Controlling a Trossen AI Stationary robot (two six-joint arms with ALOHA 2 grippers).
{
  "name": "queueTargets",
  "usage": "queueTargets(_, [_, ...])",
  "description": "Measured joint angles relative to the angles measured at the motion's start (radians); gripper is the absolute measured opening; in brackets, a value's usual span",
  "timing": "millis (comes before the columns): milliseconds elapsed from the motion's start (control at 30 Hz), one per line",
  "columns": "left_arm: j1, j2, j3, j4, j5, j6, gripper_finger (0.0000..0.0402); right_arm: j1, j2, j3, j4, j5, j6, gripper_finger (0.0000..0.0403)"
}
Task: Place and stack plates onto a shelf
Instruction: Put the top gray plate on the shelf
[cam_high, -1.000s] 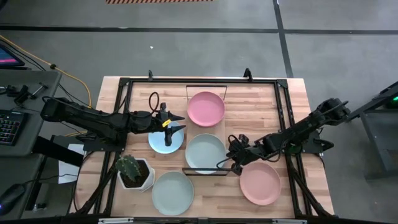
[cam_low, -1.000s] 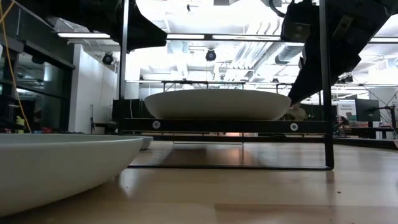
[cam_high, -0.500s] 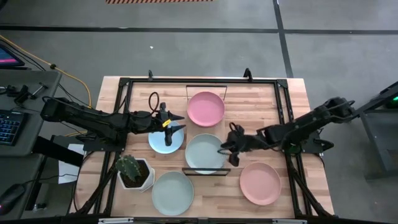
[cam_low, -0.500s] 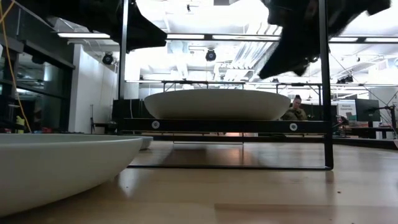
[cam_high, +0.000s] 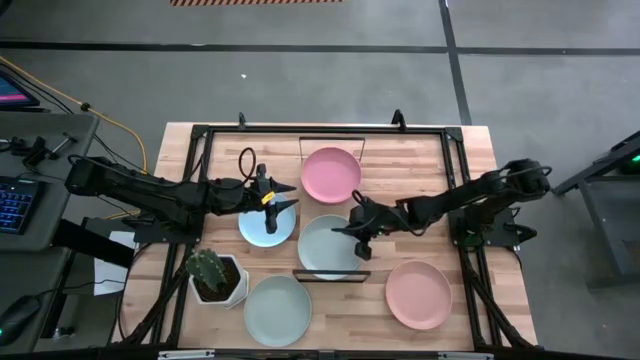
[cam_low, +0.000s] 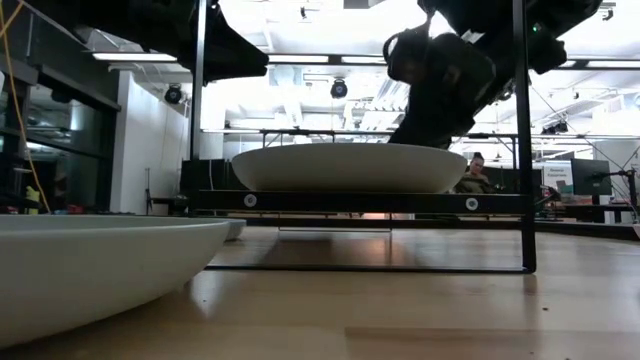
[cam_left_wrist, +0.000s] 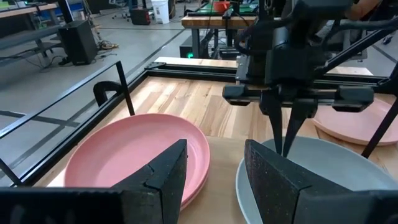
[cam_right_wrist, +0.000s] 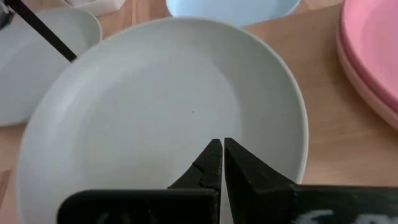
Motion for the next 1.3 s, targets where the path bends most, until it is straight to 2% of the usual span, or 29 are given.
queueTargets(167, [0.0,0.0,0.0,0.001,0.0,0.0,0.0151,0.0,0.018,0.0,-0.007,0.002,0.0,0.0])
queueTargets(433, [0.0,0.0,0.0,-0.005,-0.003,0.0,0.0151,-0.002,0.018,0.0,-0.014,0.1,-0.032,0.0])
queueTargets(1033, [0.0,0.0,0.0,-0.022,-0.019,-0.003,0.0151,-0.04,0.016,0.0,-0.052,0.162,-0.036,0.0])
queueTargets(1300, [0.0,0.0,0.0,-0.021,-0.02,-0.003,0.0151,-0.04,0.016,0.0,0.025,0.162,-0.052,0.0])
